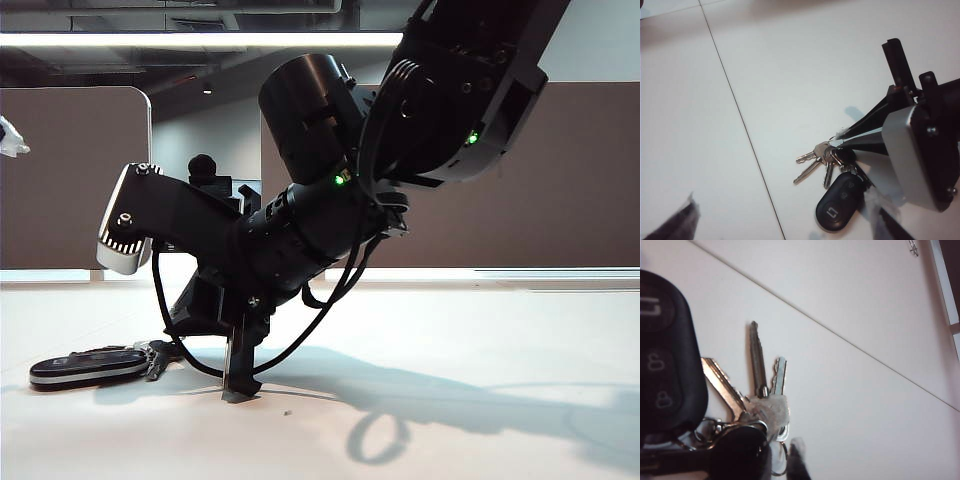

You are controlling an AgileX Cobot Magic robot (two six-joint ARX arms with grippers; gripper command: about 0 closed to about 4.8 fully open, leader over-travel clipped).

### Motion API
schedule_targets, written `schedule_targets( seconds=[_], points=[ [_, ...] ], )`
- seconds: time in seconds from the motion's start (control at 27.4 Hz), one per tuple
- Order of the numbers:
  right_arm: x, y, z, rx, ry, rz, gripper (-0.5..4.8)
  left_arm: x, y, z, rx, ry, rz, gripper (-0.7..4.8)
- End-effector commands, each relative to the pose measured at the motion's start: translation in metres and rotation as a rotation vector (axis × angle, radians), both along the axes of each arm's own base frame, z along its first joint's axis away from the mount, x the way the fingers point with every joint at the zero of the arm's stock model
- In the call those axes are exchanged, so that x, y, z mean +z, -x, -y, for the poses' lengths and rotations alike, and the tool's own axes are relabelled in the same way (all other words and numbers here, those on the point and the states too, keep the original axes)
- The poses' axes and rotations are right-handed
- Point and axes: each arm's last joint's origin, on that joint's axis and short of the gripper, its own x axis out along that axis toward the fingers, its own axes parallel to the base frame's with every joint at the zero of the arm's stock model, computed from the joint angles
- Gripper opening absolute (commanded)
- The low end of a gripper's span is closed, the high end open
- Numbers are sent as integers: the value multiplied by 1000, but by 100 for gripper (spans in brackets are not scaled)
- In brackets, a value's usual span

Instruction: Hang the bunch of keys on the hook.

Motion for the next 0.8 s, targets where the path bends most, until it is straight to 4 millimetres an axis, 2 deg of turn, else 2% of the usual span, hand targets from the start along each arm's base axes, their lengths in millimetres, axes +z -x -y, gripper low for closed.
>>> schedule_targets(
  seconds=[0.04,0.15,0.18,0.47,0.8],
  points=[
    [-20,5,4,-58,124,-20,57,2,1,0,4,5,9,479],
    [-20,3,5,-104,145,-1,117,3,0,0,4,8,17,479],
    [-21,3,6,-105,150,-4,122,4,0,0,2,8,27,479],
    [-25,3,9,-86,201,-13,122,15,6,2,-113,99,-48,479],
    [-38,-4,16,-81,256,0,122,13,7,2,-118,114,-84,479]
  ],
)
